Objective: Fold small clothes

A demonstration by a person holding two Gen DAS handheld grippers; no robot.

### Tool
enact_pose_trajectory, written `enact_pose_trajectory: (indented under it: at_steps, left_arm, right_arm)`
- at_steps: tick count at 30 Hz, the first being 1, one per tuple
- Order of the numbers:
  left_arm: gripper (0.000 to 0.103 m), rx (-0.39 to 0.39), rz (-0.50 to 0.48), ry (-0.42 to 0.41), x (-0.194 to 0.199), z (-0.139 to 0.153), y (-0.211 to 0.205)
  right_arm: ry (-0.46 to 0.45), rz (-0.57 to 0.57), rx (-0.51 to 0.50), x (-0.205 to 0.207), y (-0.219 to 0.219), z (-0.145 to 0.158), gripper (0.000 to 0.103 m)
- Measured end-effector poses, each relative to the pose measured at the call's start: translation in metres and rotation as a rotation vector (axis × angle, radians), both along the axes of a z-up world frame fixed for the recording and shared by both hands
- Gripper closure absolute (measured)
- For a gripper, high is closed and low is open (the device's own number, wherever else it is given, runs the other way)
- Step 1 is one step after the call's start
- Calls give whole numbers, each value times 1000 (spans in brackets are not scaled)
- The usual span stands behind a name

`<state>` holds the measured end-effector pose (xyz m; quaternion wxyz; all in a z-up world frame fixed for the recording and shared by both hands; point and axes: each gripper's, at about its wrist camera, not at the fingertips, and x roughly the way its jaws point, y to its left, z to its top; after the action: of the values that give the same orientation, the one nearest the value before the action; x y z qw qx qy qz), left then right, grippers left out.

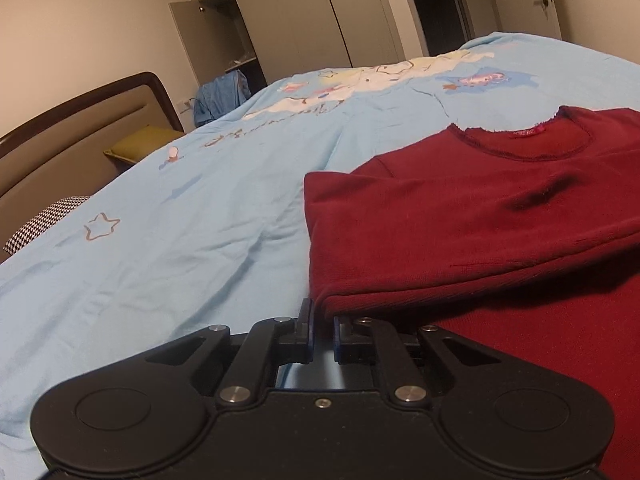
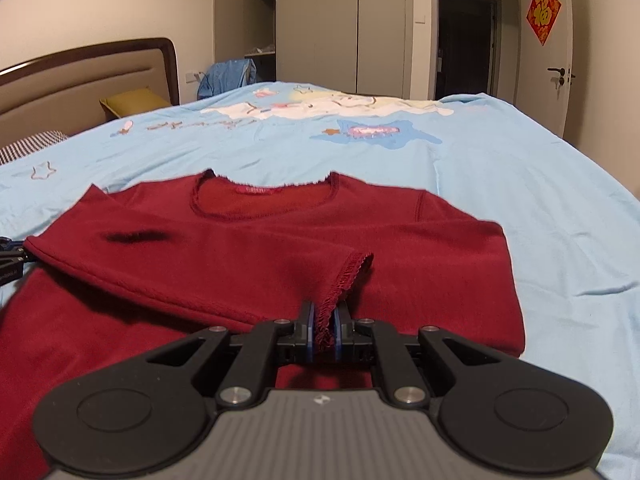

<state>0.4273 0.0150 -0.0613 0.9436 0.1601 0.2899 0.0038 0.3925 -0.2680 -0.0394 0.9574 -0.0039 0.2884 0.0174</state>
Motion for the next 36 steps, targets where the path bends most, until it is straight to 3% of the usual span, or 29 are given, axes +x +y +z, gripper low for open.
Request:
enact_pose_trajectory:
  at_steps: [4,6,9,11,12,17,21,27,30,32,33,35,36]
  left_arm:
    - [85,-41,-17,45,-3,7,7]
    - [62,-50,-22,45,-11,11,9]
    - [34,-56,-28,31,-31,20,11]
    - [24,-79,-27,31,-47,27,14]
    - [17,-101,-26,34,-57,30,17]
    - [1,-169,-36,43,-110,41,26]
    - [1,-175,-63,70,-150,40,26]
    - [1,-258,-66,132,-207,30,32]
    - [1,-259,-66,164,-226,21,30]
    - [1,-240,-63,174,-235,16,27]
    - [1,-234,-58,177,-238,14,26]
    - [1,-232,-48,181,-242,13,24]
    - [1,-234,-46,181,-244,13,24]
  right_arm:
    - [-7,5,16,-5,-1,4,90]
    - [-8,4,21,-12,-4,9,85]
    - [-13,8,32,-30,-10,16,67]
    - [-15,11,33,-49,-14,20,47]
    - [-13,13,39,-59,-16,21,44]
    - [13,10,75,-127,-31,24,18]
    - [46,10,78,-179,-40,20,12]
    - [99,-1,146,-235,-44,12,14]
    - [118,12,157,-250,-39,7,21]
    - [138,18,165,-255,-35,2,42]
    - [137,5,146,-257,-33,1,47]
    - [137,-18,83,-261,-31,1,81]
    - [135,-17,78,-263,-34,3,86]
